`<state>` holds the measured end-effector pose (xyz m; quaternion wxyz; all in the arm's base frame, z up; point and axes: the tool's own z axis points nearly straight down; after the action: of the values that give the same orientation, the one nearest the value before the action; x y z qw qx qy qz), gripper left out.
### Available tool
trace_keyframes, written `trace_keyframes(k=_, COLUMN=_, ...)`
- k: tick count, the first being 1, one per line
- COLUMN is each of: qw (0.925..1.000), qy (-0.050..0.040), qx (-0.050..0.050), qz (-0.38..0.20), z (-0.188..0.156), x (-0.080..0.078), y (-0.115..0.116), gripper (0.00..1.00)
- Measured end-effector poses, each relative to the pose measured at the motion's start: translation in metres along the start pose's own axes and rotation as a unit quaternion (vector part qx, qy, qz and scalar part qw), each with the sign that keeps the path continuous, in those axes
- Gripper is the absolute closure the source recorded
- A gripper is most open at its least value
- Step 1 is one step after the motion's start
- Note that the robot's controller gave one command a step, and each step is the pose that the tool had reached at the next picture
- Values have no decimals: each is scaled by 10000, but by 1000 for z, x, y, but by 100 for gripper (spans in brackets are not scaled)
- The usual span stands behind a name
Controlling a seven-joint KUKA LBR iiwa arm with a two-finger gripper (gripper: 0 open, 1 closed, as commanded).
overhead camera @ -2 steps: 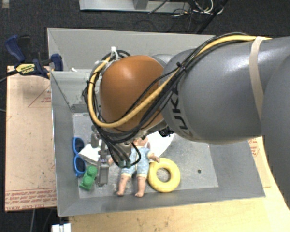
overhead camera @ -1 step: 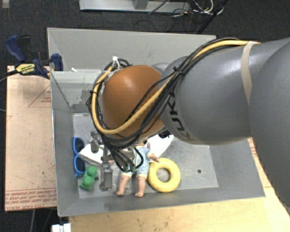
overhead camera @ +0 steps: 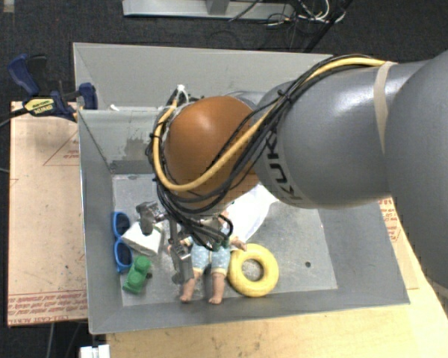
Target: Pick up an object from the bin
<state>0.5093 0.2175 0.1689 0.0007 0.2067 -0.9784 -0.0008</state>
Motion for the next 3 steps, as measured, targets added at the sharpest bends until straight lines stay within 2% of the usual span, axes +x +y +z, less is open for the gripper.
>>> trace_keyframes(k=1, qw=9959, qy=-11, qx=-7, qz=910, z=53, x=29, y=-32, gripper=100)
trace_keyframes(k=2, qw=9958, qy=-26, qx=-12, qz=910, z=52, x=28, y=-32, gripper=0)
trace_keyframes(k=3, qw=9958, qy=-25, qx=-12, qz=912, z=52, x=28, y=-32, gripper=0)
